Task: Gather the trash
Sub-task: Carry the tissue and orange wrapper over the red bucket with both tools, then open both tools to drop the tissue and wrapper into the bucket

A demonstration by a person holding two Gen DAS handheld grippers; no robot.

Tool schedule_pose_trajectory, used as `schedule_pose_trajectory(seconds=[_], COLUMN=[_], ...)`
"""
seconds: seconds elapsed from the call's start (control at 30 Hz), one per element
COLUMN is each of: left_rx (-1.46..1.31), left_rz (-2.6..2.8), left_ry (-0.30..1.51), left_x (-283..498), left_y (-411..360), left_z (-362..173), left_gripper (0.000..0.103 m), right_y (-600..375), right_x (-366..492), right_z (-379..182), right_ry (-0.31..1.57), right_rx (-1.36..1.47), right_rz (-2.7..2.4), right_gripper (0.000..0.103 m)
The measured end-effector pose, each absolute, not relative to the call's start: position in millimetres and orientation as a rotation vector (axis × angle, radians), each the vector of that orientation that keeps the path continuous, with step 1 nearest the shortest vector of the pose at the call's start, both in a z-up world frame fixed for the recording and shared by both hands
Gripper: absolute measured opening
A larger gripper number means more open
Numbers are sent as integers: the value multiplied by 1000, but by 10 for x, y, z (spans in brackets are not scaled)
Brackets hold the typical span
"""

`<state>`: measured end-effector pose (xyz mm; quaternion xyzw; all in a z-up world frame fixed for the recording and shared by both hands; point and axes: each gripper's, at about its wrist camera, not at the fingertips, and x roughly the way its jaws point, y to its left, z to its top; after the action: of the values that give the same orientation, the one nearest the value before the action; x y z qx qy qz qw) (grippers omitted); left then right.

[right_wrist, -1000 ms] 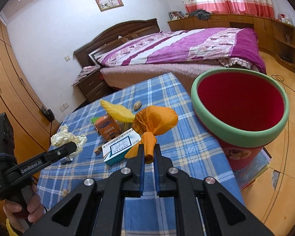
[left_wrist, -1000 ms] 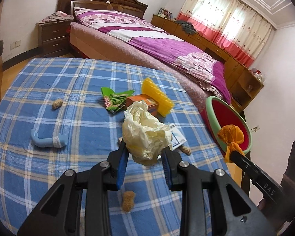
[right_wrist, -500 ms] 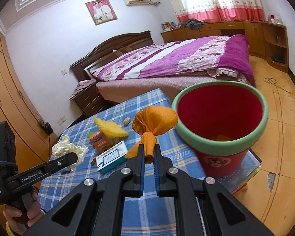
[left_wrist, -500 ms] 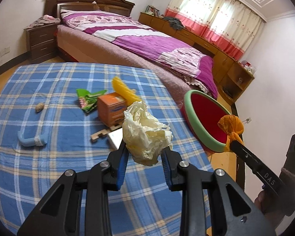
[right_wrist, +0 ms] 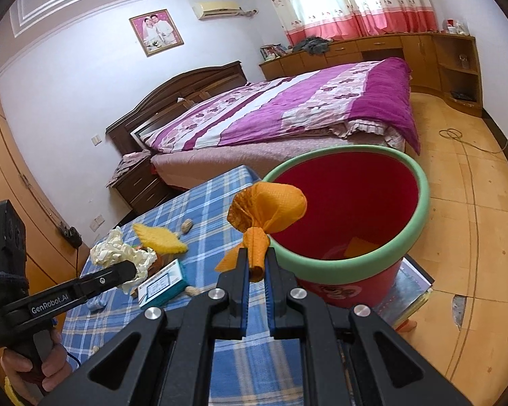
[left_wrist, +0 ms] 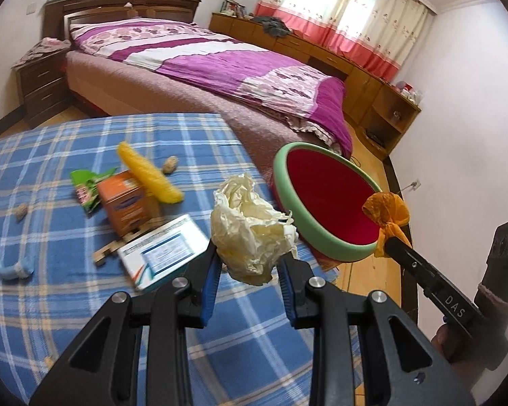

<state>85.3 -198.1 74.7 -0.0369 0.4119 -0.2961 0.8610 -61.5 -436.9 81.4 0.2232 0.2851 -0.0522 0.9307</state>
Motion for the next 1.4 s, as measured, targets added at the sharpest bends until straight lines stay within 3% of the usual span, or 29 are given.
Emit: schedule_pose_trajectory(seconds=[1.03, 1.17, 1.4], left_rx=[119, 142, 136], left_rz=[-783, -784, -771], left_ry=[897, 890, 891], left_x=[1258, 1259, 1288], left_y=[-3494, -3558, -3559], left_z=[426, 398, 364], left_gripper=[32, 44, 45], right_y=[-5372, -5412, -5438], right_x=[-383, -387, -372], right_z=[331, 280, 249], right_ry=[639, 643, 643], right_rx=[581, 596, 613], right_rz=[-247, -255, -252], right_gripper=[13, 14, 25])
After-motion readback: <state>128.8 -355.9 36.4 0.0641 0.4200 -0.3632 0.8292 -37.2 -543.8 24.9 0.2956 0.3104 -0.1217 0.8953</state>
